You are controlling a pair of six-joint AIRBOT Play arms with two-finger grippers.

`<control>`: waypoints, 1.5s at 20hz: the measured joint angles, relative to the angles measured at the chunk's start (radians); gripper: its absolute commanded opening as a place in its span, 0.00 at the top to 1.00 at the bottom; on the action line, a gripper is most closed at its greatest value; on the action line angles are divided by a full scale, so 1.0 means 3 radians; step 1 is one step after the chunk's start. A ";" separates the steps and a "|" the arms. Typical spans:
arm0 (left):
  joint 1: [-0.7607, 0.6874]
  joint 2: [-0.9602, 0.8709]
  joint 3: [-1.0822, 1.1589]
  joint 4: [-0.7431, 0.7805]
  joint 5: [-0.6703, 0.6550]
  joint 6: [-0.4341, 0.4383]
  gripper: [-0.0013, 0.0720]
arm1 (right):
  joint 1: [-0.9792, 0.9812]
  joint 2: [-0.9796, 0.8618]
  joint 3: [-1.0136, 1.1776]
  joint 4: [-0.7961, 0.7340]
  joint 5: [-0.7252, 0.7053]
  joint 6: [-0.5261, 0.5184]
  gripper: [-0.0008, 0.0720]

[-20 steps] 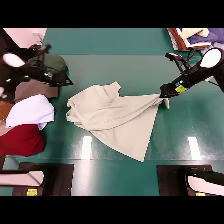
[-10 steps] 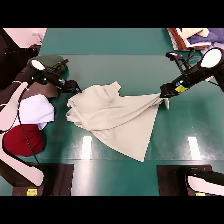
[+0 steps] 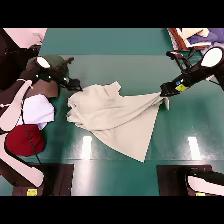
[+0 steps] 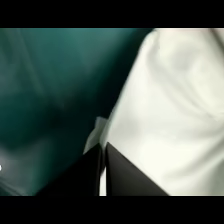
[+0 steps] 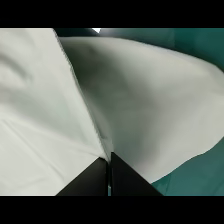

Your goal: Fold the shirts.

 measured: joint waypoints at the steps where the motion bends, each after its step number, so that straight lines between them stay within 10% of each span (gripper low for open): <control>1: 0.0014 0.0076 0.0106 -0.0001 -0.0015 -0.0022 0.95 | -0.0024 0.0000 0.0106 -0.0022 0.0022 0.0000 0.97; 10: 0.0117 0.1645 0.1338 -0.0009 0.0081 -0.0114 0.95 | -0.0378 0.0078 0.1962 -0.0069 0.0370 0.0000 0.97; 19: 0.0123 0.3209 0.1569 -0.0014 0.0552 -0.0167 0.95 | -0.0454 0.1226 0.2084 -0.0065 -0.0284 0.0000 0.97; 30: 0.0123 0.3152 0.0862 0.0186 0.0170 -0.0449 0.95 | -0.0456 0.1034 0.1888 -0.0210 -0.0261 0.0000 0.97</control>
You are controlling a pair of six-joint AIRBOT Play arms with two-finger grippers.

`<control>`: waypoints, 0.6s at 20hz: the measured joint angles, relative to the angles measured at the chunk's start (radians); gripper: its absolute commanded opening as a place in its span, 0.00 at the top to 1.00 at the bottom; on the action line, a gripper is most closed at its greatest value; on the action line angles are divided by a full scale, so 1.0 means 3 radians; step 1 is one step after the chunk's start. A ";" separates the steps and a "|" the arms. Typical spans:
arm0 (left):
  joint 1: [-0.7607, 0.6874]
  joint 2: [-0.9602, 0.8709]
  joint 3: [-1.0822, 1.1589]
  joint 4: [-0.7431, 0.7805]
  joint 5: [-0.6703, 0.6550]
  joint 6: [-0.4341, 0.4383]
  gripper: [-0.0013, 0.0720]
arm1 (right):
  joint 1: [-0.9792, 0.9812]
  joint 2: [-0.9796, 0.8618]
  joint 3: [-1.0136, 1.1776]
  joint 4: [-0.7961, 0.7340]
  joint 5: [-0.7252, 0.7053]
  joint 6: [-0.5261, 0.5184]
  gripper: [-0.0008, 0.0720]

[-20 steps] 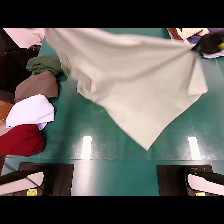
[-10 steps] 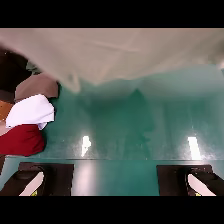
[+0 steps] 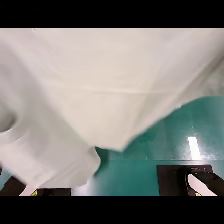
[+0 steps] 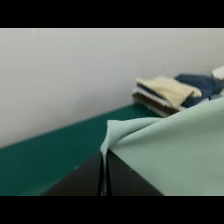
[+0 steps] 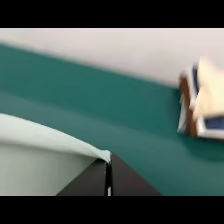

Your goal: Fold the shirts.

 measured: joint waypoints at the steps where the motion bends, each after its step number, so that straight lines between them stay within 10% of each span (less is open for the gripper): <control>1: 0.0000 -0.0111 -0.0228 0.0033 -0.0048 -0.0011 0.95 | 0.0000 -0.0154 -0.0057 -0.0017 0.0103 0.0000 0.97; 12: 0.0000 -0.1745 -0.1718 0.0526 0.0511 -0.0037 0.95 | 0.0065 -0.1989 -0.0449 -0.0013 -0.0145 -0.0028 0.97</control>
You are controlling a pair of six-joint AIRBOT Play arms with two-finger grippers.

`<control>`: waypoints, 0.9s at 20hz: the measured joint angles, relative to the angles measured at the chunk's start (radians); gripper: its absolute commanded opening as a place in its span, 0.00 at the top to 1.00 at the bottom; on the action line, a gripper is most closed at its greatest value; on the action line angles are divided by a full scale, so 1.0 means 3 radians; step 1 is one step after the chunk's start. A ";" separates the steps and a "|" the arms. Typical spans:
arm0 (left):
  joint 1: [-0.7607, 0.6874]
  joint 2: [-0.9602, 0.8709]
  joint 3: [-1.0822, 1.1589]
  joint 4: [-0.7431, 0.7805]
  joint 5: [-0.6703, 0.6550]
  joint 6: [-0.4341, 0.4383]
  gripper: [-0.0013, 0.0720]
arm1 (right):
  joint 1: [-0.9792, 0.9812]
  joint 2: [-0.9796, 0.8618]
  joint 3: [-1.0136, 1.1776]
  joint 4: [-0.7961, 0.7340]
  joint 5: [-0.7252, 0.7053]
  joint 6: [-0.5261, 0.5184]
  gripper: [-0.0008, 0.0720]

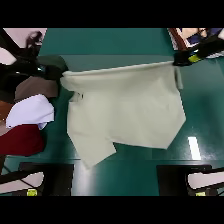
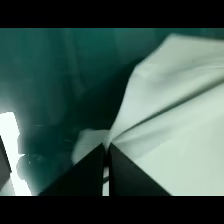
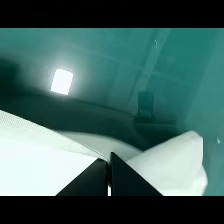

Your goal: Fold the shirts.

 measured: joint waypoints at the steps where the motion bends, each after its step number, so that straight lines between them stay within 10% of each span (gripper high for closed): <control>1: 0.0000 -0.0103 -0.0018 0.0022 0.0094 0.0000 0.95 | 0.0023 -0.0093 -0.0006 0.0001 -0.0106 0.0000 0.97; 2: 0.0001 -0.0187 -0.0032 0.0037 0.0184 -0.0001 0.93 | 0.0042 -0.0177 -0.0010 0.0006 -0.0221 -0.0001 0.96; 3: 0.0000 -0.0252 -0.0042 0.0038 0.0266 -0.0003 0.59 | 0.0060 -0.0245 -0.0014 0.0006 -0.0331 -0.0001 0.93; 4: 0.0001 -0.0301 -0.0048 0.0079 0.0342 -0.0004 0.18 | 0.0076 -0.0303 -0.0017 0.0022 -0.0437 0.0000 0.69; 5: 0.0011 -0.0337 -0.0055 0.0109 0.0373 -0.0010 0.14 | 0.0078 -0.0347 -0.0015 0.0050 -0.0540 -0.0001 0.52; 18: 0.0487 0.0362 -0.0645 -0.0020 -0.0688 -0.0177 0.13 | -0.0324 0.0356 -0.0978 0.0884 0.0123 -0.0128 0.52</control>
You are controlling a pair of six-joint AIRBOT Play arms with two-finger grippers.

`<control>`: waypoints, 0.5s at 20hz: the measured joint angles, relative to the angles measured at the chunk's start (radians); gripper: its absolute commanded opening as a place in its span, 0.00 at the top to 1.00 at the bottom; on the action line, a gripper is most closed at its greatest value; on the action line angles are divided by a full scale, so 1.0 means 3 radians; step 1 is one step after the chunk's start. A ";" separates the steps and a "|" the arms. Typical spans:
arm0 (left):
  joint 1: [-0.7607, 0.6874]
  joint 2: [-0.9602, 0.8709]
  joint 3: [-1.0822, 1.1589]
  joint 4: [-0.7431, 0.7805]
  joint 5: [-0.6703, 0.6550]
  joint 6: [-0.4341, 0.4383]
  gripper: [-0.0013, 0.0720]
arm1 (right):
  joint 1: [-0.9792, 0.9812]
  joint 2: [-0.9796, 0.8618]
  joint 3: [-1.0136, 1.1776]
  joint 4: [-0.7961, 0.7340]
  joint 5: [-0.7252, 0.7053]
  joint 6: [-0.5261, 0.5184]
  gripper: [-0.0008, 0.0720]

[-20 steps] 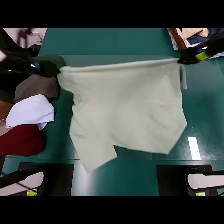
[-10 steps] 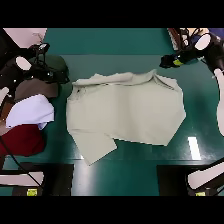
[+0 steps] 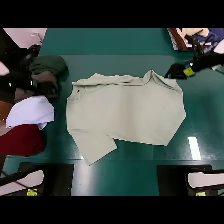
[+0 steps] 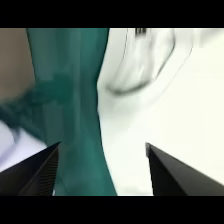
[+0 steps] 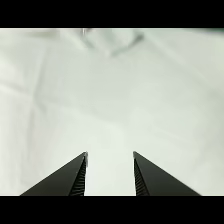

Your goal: Fold the shirts.

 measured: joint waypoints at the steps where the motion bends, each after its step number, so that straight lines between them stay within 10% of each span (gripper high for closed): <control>1: 0.0011 0.0120 -0.0240 -0.0074 -0.0038 -0.0008 0.13 | -0.0032 0.0159 -0.0229 0.0039 0.0020 -0.0011 0.52; 10: 0.0023 0.0596 -0.1826 -0.0781 0.0150 0.0102 0.13 | -0.0108 0.1317 -0.1638 0.0164 0.0055 -0.0052 0.52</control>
